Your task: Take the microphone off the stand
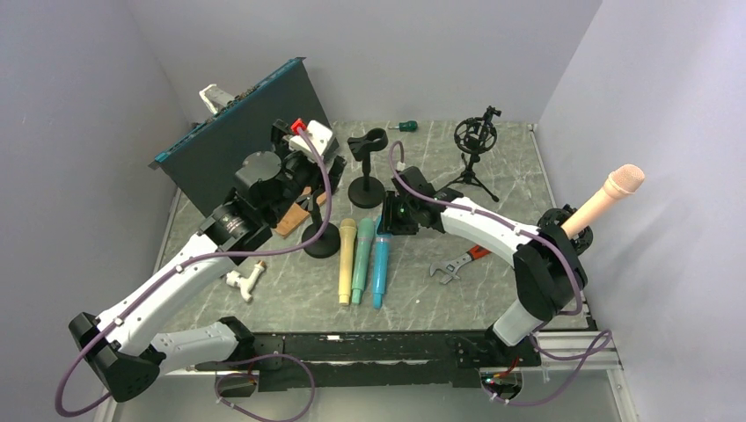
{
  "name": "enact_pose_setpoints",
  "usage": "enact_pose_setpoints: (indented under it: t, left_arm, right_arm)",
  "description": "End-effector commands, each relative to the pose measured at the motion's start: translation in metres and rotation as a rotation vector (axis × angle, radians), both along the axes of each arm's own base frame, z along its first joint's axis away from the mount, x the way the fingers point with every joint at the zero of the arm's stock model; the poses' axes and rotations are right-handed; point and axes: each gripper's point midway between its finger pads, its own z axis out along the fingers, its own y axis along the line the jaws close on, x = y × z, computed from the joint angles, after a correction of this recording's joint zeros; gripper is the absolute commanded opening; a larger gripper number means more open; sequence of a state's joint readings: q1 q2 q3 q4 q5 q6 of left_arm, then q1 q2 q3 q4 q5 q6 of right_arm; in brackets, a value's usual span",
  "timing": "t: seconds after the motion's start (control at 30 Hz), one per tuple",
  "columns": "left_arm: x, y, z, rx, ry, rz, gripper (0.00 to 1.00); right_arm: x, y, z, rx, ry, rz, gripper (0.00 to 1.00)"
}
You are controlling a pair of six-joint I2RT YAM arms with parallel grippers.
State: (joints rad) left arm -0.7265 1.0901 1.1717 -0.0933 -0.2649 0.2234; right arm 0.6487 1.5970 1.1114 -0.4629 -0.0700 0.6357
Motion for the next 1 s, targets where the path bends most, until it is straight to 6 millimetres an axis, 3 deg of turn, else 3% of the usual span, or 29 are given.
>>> enact_pose_setpoints:
  t: [0.0,0.3,0.73,0.97]
  left_arm:
    - [-0.005,0.005,0.021,-0.037,-0.053,0.009,0.99]
    - [-0.006,0.006,0.022,-0.033,-0.061,0.016,0.99]
    - [-0.01,0.005,0.026,-0.043,-0.066,0.001,0.99]
    - [-0.009,0.009,0.026,-0.038,-0.076,0.018,0.99]
  right_arm:
    - [0.023,0.005,-0.001,0.039,-0.086,-0.081,0.01]
    - [0.038,0.004,-0.026,0.041,-0.118,-0.169,0.15]
    - [0.046,0.002,-0.03,0.003,-0.176,-0.148,0.55]
    - [0.055,-0.008,0.0,-0.043,-0.275,-0.132,0.65]
